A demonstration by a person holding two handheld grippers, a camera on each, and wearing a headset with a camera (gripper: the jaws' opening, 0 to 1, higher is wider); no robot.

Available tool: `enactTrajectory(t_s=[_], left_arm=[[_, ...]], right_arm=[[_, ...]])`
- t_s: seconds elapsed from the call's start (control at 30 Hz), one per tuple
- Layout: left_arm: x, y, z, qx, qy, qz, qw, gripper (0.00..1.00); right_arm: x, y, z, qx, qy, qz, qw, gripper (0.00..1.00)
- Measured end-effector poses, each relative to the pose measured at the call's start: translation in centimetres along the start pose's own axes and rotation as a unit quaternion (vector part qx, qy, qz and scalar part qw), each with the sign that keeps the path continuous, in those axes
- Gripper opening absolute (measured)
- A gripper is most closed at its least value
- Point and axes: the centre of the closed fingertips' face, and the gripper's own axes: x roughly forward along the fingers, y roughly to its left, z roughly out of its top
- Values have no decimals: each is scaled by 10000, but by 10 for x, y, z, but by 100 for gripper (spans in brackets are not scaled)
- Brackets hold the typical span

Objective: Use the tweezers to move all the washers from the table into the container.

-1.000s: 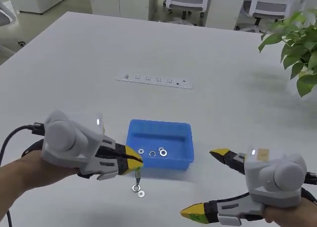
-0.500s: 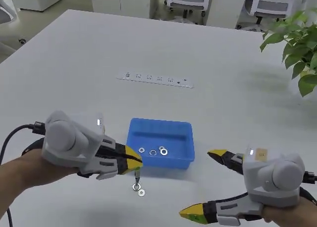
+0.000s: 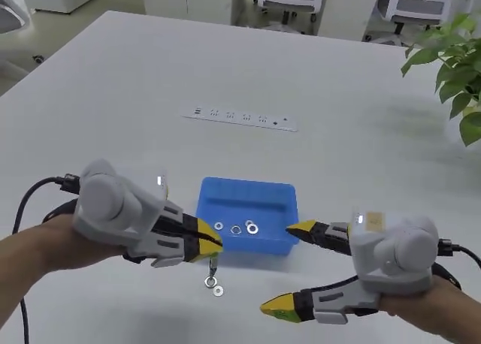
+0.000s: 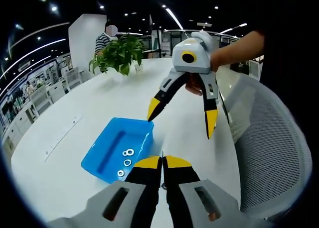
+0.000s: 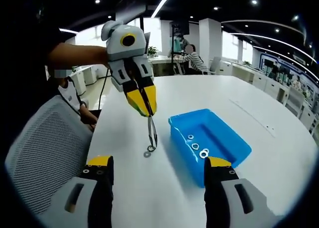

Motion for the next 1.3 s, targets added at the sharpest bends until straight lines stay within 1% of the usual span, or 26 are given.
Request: enactTrajectory(t_s=[0.17,0.27,0.37,0.53,0.6,0.67,0.77,0.83,0.9,0.97,1.03,1.13,1.3], left_arm=[[-1,-1,-1,10,45,-57,10000,5],[-1,-2,-1,13,56,-98,9999,5],[-1,-3,-2,11,63,-141,9999,5],[-1,-5,-3,62,94,-193,9998,5],[-1,-5,-3,100,108,-207,9997,5],[-1,-5,-3,119,123,-216,9996,5],[-1,-4,-4,123,141,-232,9996,5],[-1,-4,-4,122,150,-242,9995,5],[-1,-4,-5,118,160,-251,9995,5],[-1,-4,-5,110,171,-252,9995,5],[-2,-6,-4,112,182,-256,9994,5],[-2,-6,-4,111,189,-260,9994,5],[-3,-5,-6,106,204,-255,9994,5]], right_arm=[[11,4,3,-174,31,240,9996,67],[16,4,5,-236,34,336,9992,62],[20,6,8,-246,37,427,9988,60],[28,9,9,-423,77,591,9973,54],[31,9,10,-482,88,598,9970,48],[34,7,11,-482,90,612,9969,44],[38,7,12,-616,119,636,9960,37],[41,7,13,-602,118,664,9959,37],[45,9,12,-730,159,718,9946,35],[49,11,11,-761,195,779,9939,34],[52,12,11,-911,238,814,9922,32],[58,14,11,-985,248,870,9910,30],[67,15,13,-1192,296,967,9877,27]])
